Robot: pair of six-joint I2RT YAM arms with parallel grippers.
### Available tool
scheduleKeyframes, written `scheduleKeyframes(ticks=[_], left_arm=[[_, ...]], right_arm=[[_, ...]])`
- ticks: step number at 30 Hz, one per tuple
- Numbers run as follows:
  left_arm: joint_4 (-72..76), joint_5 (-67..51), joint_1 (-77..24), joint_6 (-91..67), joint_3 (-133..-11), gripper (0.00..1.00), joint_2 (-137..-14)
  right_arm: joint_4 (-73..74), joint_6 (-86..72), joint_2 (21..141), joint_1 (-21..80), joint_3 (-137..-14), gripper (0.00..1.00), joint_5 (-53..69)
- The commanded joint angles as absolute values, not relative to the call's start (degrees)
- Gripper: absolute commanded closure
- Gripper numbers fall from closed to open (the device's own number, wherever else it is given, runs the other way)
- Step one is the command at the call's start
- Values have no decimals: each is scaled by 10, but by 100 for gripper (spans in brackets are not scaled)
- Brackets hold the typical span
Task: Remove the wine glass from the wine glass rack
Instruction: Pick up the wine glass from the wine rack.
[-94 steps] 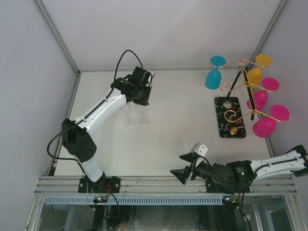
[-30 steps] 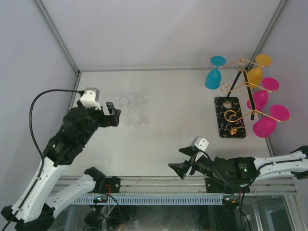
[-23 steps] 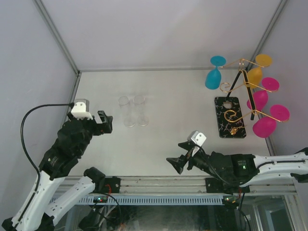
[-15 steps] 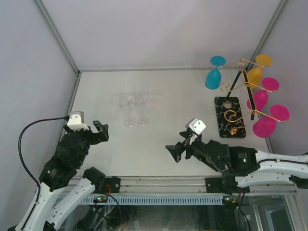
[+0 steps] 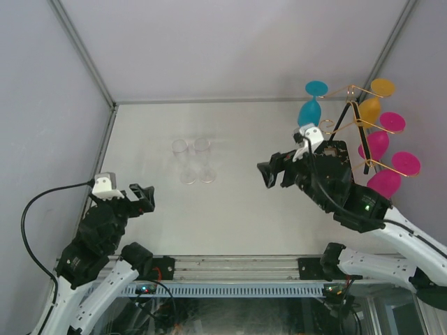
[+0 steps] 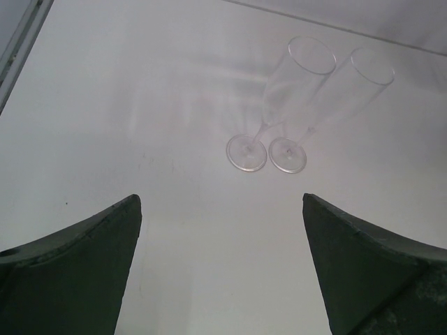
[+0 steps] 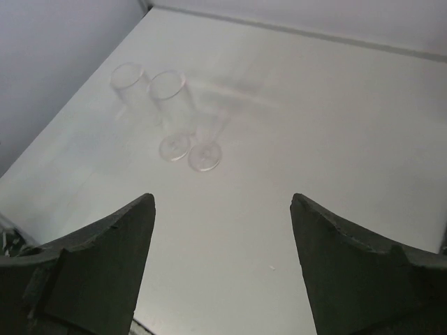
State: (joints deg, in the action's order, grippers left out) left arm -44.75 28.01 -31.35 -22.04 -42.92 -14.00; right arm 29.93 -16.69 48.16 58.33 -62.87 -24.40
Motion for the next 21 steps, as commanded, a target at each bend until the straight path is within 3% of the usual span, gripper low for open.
scheduleKeyframes(ticks=[1,13,21], left_arm=[[-434,280,-310,-255,-399,0,-104],[-444,302,-310,-272,-384,0,-93],[-446,311,-310,-276,-376,0,-78]], right_arm=[[308,-153,490,490,-694,24,-195],[256,-230,548,175,-767,25,-70],[196,-269,610,70,-767,25,-44]])
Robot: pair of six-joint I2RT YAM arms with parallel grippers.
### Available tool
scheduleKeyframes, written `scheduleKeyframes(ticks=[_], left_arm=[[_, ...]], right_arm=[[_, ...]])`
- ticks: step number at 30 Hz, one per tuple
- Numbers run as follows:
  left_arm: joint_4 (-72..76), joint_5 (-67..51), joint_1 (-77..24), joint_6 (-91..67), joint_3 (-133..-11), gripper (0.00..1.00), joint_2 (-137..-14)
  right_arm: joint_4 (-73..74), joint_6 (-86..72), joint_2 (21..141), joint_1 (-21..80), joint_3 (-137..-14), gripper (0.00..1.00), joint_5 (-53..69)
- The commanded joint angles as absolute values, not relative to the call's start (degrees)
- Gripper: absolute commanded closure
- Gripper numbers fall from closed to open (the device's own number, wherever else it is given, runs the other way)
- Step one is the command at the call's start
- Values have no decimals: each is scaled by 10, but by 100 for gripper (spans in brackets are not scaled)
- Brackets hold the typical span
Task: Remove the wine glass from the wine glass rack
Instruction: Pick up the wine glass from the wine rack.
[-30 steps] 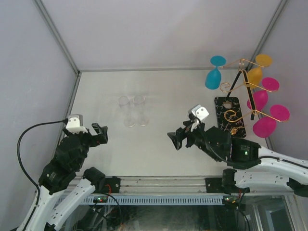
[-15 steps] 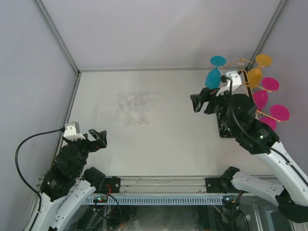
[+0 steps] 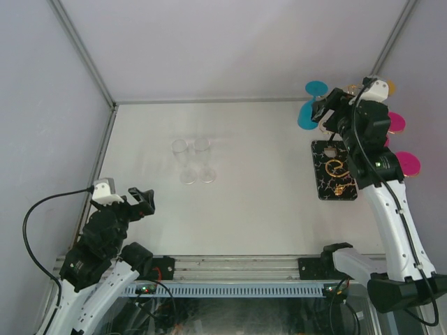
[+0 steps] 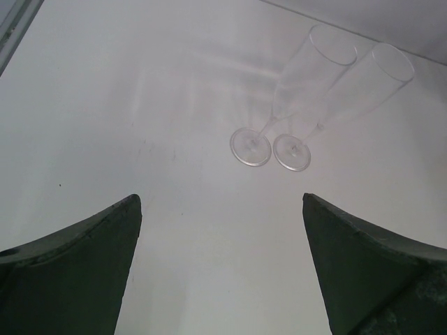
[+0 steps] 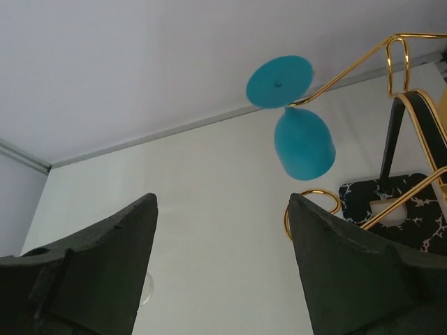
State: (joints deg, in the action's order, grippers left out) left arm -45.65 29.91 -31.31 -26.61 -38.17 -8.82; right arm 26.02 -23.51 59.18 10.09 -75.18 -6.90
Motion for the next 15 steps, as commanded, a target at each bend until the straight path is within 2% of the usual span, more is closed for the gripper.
scheduleKeyframes(ticks=[1,9,15], left_arm=[[-444,309,-309,-273,-375,0,-77],[-446,313,-310,-276,-373,0,-91],[-447,316,-310,-278,-373,0,-92]], right_arm=[[188,-277,618,59,-768,25,-40],[113,-333,703,-25,-775,29,34],[153,-365,803,-51,-867,36,54]])
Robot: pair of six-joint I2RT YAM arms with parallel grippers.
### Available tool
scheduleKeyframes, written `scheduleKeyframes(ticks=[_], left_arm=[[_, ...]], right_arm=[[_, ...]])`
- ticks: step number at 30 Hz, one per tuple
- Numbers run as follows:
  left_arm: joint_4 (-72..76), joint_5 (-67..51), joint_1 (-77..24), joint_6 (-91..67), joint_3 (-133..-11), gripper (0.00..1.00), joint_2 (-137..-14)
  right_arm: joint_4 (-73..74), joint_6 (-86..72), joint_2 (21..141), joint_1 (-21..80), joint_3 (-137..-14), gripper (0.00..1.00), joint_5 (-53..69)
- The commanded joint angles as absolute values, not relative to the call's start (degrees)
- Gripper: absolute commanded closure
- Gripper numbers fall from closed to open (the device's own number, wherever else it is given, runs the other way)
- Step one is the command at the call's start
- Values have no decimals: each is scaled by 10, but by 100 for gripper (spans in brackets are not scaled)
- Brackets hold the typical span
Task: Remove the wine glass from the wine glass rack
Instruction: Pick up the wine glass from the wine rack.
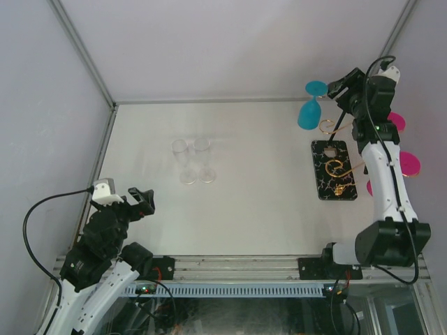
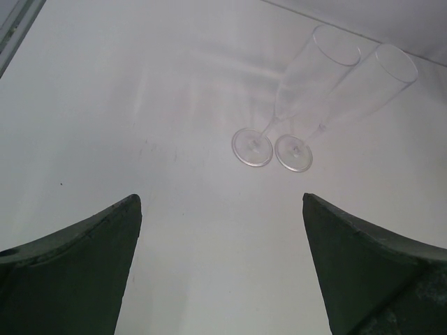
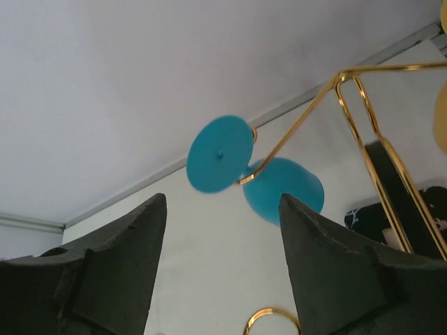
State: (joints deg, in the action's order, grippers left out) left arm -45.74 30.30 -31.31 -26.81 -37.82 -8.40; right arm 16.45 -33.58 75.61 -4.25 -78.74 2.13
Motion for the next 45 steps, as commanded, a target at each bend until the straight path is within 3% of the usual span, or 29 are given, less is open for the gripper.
scheduleKeyframes(ticks=[1,7,45], left_arm=[[-447,317,-310,-278,-373,0,-92],[-447,317,-310,-278,-373,0,-92],[-444,310,-309,-277,-370,0,-99]], right_arm=[[172,-360,823,-51,-889,36,66],[212,-361,887,-53,-951,39,87],[247,-375,943,-82,-986,51,169]])
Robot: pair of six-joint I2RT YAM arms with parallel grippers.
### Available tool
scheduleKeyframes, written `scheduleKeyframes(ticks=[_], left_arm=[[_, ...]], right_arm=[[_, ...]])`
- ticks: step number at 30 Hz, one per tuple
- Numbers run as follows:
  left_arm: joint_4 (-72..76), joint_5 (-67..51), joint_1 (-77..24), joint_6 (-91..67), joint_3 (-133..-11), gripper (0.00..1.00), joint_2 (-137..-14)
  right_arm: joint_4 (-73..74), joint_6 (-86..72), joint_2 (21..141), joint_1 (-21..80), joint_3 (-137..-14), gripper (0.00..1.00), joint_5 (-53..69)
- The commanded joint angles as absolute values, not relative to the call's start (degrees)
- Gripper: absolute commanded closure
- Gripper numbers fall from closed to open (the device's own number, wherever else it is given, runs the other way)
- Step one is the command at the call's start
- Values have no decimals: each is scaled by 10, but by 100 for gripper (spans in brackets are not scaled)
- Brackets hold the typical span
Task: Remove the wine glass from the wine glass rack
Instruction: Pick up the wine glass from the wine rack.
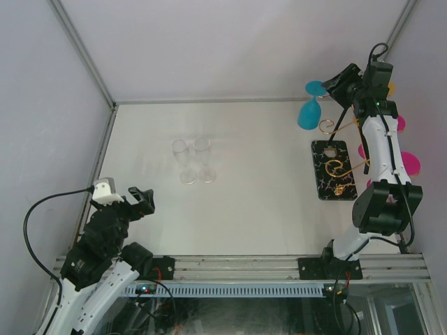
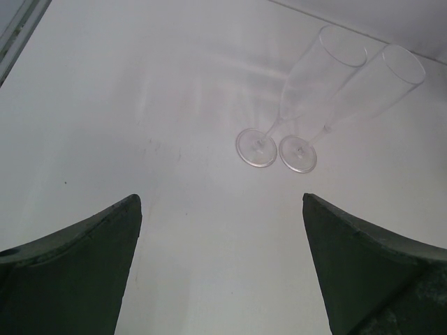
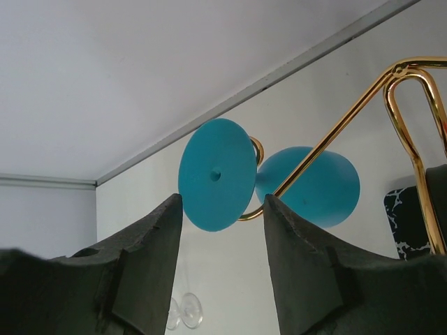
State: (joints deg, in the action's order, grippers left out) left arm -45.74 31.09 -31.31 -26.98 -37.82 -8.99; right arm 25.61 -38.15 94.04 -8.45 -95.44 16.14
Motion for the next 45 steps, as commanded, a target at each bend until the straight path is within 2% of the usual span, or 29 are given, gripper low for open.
scheduleKeyframes(ticks=[1,18,28,38,42,45], left_arm=[[-444,310,-310,-277,-370,0,-99],[-443,308,-310,-277,-369,0,-103],[-442,306,-310,-276,-369,0,-104],[-442,307,-310,-276,-369,0,-105],[-442,306,-309,-276,-368,0,-105],[-442,305,-310,-276,-368,0,-107]], right_arm=[[247,-375,944,-82,-987,52,171],[261,-369,976,-69,-1005,56,161],[256,-373,976,-67,-1003,61,153],[198,-430,957,-67,-960,82,154],[166,-467,947,-68,-936,84,160],[128,-505,934,-71,-902,91,158]])
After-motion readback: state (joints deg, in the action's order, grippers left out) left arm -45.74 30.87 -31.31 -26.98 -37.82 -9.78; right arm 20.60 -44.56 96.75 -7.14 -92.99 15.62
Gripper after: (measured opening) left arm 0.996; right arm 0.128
